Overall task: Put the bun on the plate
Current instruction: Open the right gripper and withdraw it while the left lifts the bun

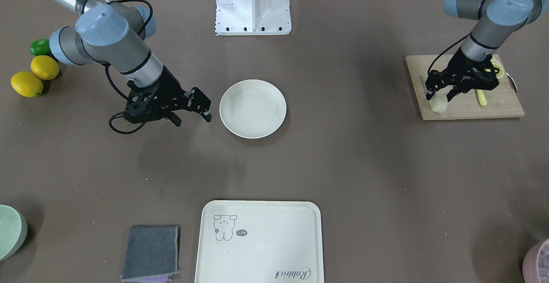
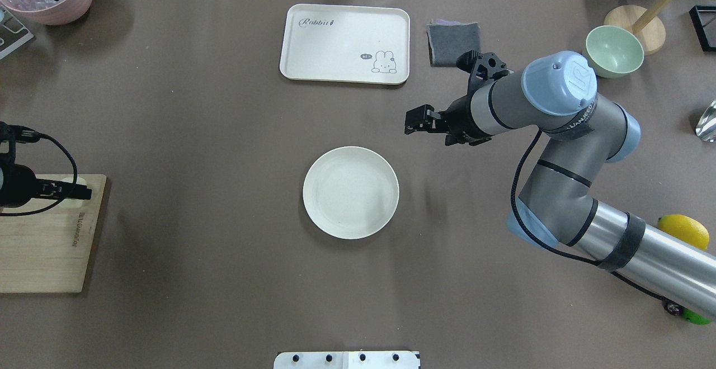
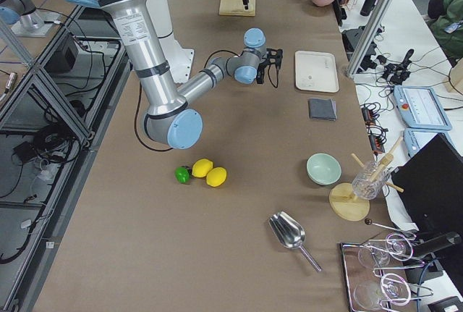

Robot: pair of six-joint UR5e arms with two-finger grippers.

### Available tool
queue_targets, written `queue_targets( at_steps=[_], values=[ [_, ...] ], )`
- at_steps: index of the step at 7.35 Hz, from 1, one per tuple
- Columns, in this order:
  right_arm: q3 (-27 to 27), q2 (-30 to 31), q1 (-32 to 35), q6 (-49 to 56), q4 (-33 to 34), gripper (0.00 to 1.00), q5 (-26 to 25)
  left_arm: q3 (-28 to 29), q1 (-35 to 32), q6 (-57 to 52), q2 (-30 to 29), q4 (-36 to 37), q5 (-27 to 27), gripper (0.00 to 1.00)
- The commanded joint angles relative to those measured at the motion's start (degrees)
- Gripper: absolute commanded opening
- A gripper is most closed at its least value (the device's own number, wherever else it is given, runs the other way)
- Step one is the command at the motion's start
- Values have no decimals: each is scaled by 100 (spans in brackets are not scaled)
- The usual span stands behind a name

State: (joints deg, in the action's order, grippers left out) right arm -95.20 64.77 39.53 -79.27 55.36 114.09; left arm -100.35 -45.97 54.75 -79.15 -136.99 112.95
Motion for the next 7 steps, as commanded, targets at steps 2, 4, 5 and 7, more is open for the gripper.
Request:
queue_targets(
  at_steps=[2, 4, 5, 7],
  values=[
    [10, 0, 54, 8, 1, 100, -1, -72, -8, -8, 119, -12, -98, 30],
    [1, 0, 203, 25, 10, 100, 86, -300, -96, -17, 128, -4, -63, 29],
    [1, 0, 317, 34, 10, 100, 252, -449, -166, -17, 50, 57, -36, 29],
    [10, 53, 493, 60, 79, 100, 394, -468, -202, 1, -536, 145, -62, 30]
  ],
)
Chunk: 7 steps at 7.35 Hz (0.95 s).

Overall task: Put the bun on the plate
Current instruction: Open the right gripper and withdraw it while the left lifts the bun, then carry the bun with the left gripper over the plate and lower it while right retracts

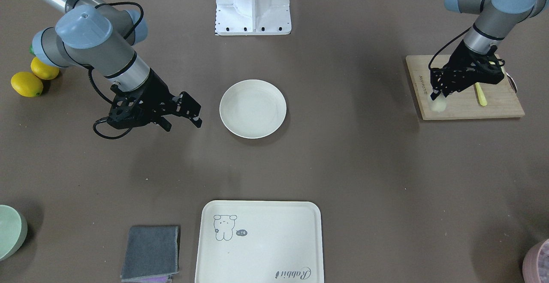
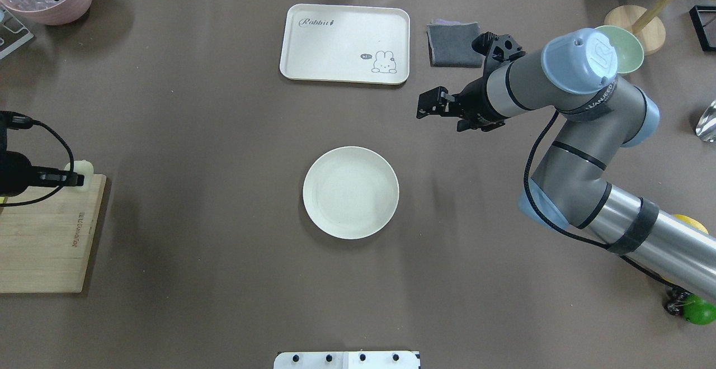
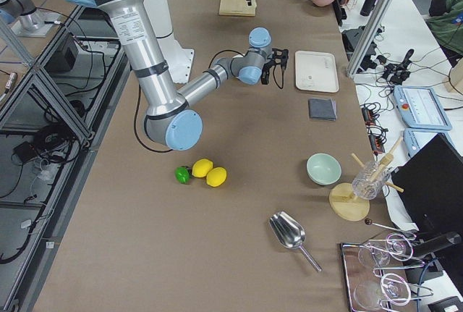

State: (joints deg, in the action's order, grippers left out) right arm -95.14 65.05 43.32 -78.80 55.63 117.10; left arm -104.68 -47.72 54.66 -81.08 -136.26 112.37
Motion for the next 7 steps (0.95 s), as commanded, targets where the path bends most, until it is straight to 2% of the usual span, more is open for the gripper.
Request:
queue_targets(
  at_steps=[1, 2, 3, 5, 6, 7],
  values=[
    [-22, 25, 246, 32, 341, 100, 207, -78, -35, 88, -921, 413, -14, 30],
    [-22, 34, 413, 197, 639, 100, 243, -70, -35, 98, -1615, 973, -22, 31],
    [-39, 69, 745, 590, 973, 100, 409, -70, 34, 585, -2257, 1579, -66, 34],
    [-372, 733, 1264, 1617, 1336, 100, 655, -96, 777, 1204, -3409, 2844, -905, 34],
    [-487, 1120, 1502, 2058, 1337, 100, 691, -87, 1174, 1701, -3937, 3521, -1188, 34],
    [-444, 1376, 1800, 2593, 1363, 100, 927, -96, 1465, 1984, -4272, 3876, -1400, 34]
  ],
)
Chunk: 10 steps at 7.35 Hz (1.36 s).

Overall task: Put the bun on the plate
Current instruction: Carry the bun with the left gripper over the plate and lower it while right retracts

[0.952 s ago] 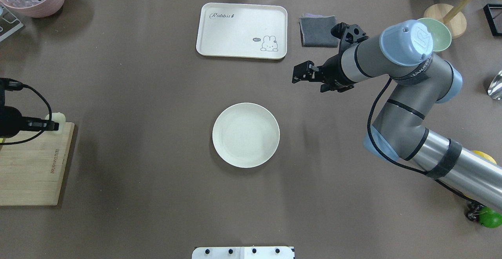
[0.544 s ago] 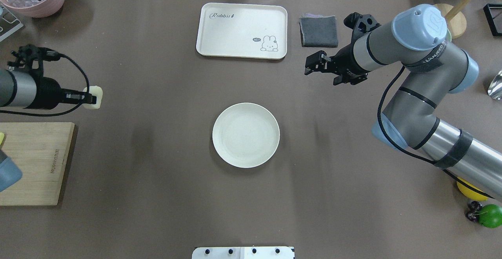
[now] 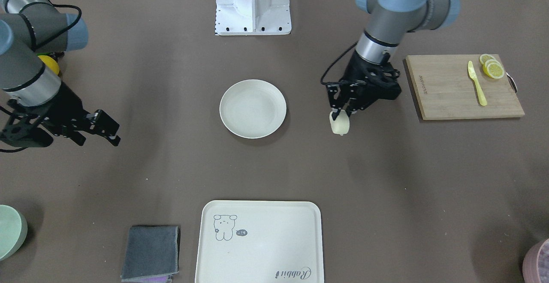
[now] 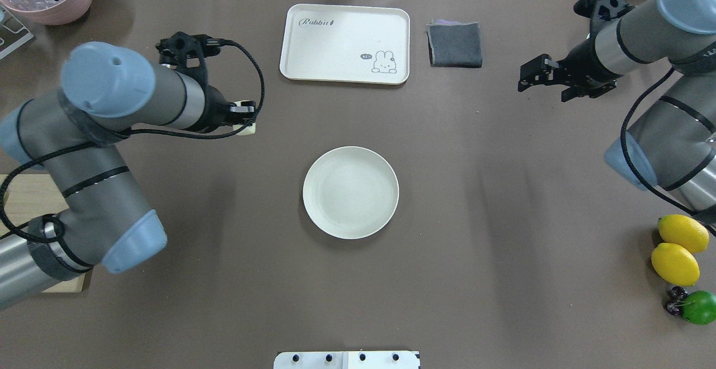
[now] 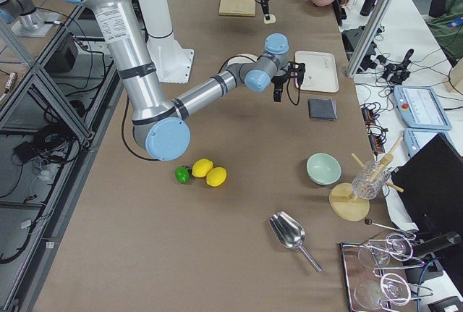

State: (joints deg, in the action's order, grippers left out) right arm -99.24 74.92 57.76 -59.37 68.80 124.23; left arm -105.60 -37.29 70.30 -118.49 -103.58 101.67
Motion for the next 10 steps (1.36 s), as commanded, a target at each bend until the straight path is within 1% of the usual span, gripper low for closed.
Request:
queue_targets(
  at_steps=[1, 2, 3, 4, 5, 6, 7, 8, 9, 10],
  values=[
    [-51, 749, 724, 1324, 89, 100, 442, 13, 894, 666, -587, 620, -697, 34],
    [-43, 1022, 1146, 1827, 90, 100, 845, 74, 1256, 782, -683, 620, -988, 34],
    [-60, 1277, 1393, 2137, 90, 100, 988, 197, 1503, 914, -754, 620, -1217, 34],
    [-26, 1419, 1457, 2392, 90, 100, 990, 442, 1592, 950, -929, 602, -1350, 34],
    [1, 1420, 1466, 2429, 107, 100, 990, 722, 1672, 1037, -1087, 559, -1438, 34],
    [-8, 1429, 1519, 2430, 133, 100, 990, 882, 1751, 1081, -1176, 550, -1552, 34],
    [-8, 1420, 1615, 2665, 377, 100, 990, 944, 1925, 1117, -1211, 532, -1797, 34],
    [-8, 1420, 1920, 3616, 1058, 100, 972, 1041, 1988, 1126, -1229, 506, -1843, 34],
    [1, 1386, 2289, 4687, 1892, 100, 929, 1190, 1989, 1117, -1229, 288, -1852, 34],
    [1, 1350, 2571, 5272, 2474, 100, 937, 1374, 1989, 1117, -1255, 121, -1861, 34]
  ],
)
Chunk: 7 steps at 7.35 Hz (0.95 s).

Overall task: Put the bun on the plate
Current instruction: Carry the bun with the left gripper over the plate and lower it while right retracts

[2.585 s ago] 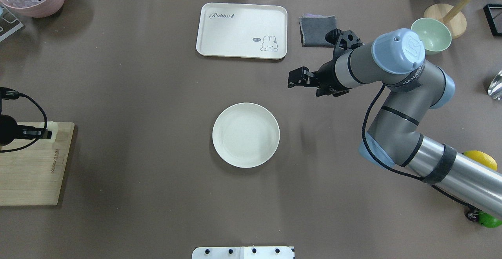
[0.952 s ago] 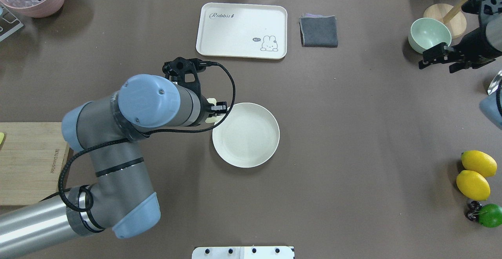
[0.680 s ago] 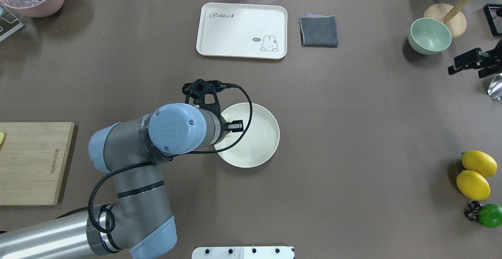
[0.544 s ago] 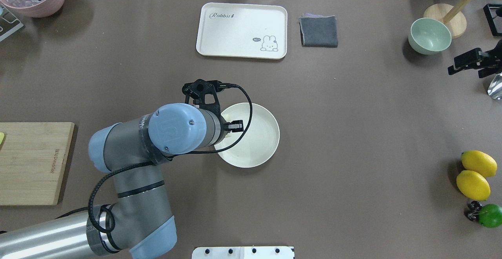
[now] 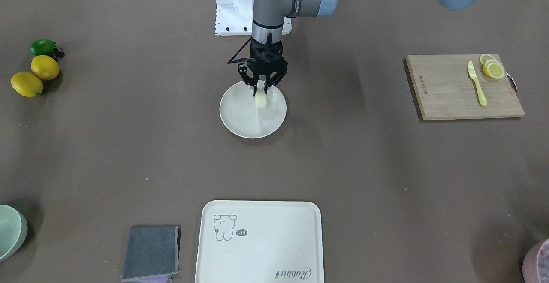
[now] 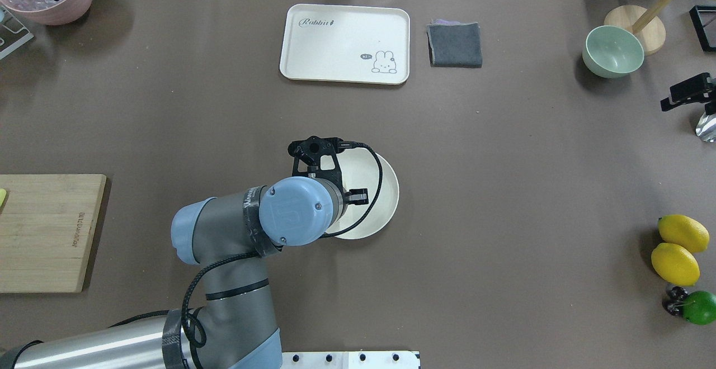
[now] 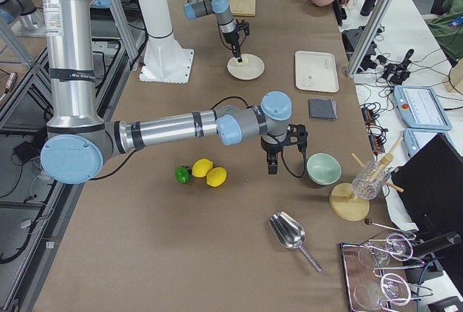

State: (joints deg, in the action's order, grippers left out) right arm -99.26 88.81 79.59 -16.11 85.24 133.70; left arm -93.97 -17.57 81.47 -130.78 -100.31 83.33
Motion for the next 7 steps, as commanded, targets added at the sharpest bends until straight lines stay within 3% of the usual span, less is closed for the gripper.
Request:
queue_targets(
  at_steps=[1, 2, 3, 4, 7],
  values=[
    [29, 47, 547, 1186, 950, 100, 33, 343, 17, -8, -87, -286, -63, 34],
    [30, 92, 601, 1189, 951, 100, 34, 379, 17, -8, -114, -287, -63, 37],
    [38, 136, 645, 1180, 942, 100, 112, 371, 8, -77, -114, -278, -54, 90],
    [30, 171, 759, 1180, 942, 100, 156, 345, 8, -78, -114, -278, -54, 97],
    [65, 180, 777, 1171, 942, 100, 332, -119, -201, -400, -105, 1, 94, 97]
  ],
)
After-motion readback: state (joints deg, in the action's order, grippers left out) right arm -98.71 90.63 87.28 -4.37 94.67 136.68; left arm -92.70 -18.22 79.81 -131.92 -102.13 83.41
